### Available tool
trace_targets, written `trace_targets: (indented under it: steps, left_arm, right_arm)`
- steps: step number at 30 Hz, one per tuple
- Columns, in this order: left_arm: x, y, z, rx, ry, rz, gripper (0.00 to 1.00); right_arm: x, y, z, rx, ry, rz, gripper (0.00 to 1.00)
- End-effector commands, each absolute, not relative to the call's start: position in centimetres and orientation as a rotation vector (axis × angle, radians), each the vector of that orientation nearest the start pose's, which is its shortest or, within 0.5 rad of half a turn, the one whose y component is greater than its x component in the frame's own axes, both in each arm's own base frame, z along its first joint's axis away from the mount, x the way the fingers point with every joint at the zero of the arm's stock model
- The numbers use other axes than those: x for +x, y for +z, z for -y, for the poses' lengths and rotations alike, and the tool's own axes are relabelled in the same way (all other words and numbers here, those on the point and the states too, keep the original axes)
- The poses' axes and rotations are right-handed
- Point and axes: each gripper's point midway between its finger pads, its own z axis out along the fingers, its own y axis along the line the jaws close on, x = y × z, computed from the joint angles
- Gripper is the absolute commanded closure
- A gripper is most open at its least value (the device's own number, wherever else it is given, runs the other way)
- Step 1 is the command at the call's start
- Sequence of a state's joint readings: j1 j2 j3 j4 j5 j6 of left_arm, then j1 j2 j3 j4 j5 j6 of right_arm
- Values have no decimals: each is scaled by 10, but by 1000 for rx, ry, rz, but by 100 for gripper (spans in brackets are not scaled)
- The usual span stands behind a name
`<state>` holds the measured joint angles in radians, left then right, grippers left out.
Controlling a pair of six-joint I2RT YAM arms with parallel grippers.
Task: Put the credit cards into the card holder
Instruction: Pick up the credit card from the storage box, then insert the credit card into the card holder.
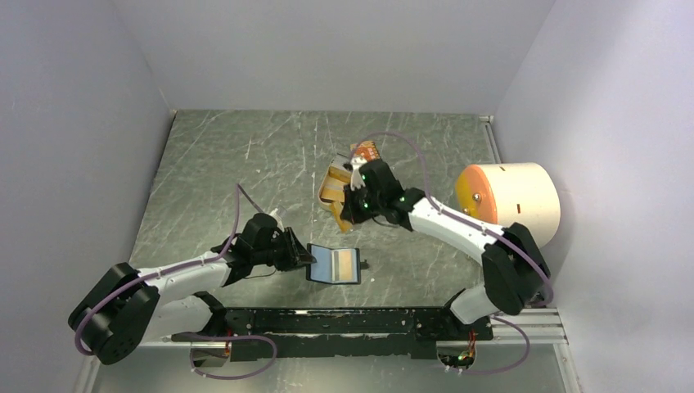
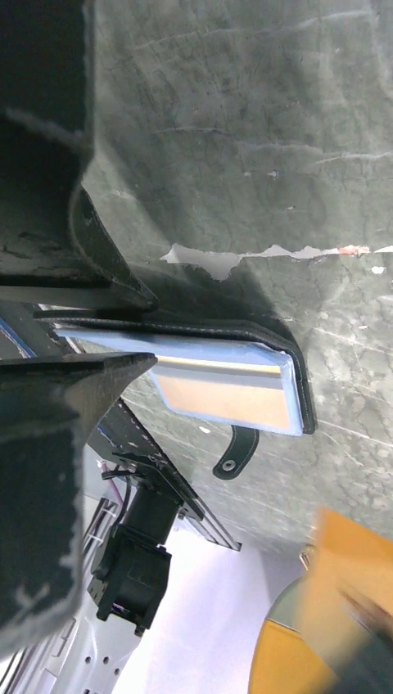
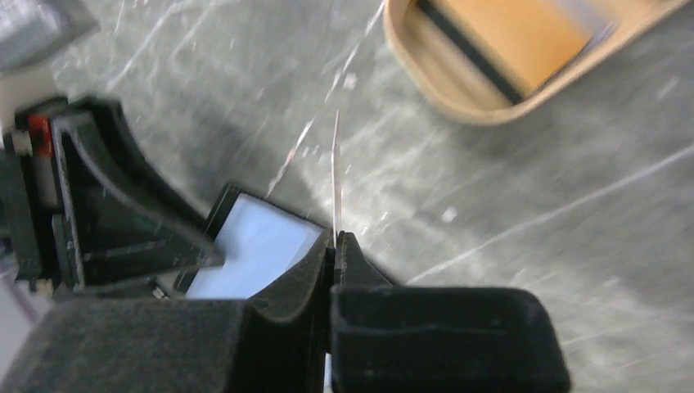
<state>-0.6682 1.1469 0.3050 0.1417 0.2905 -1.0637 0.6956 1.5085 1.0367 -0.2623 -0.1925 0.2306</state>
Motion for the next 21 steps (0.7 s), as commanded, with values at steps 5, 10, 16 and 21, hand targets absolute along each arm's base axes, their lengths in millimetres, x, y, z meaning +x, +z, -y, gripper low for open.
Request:
trace_targets:
  steps: [5, 10, 16, 21]
  left_arm:
    - [166, 39, 239, -331, -1177, -2507, 66]
    - [161, 29, 235, -327, -1151, -2533, 68]
    - [158, 23, 233, -310, -1133, -2554, 75]
    - [153, 21, 232, -315, -1159, -2549, 78]
  right_arm:
    - [215, 118, -310, -293, 1088, -2343, 100]
    - [199, 98, -307, -183, 1161, -2355, 100]
    - [185, 78, -308, -87, 1248, -2390, 100]
    - [182, 68, -307, -7, 1270, -2398, 100]
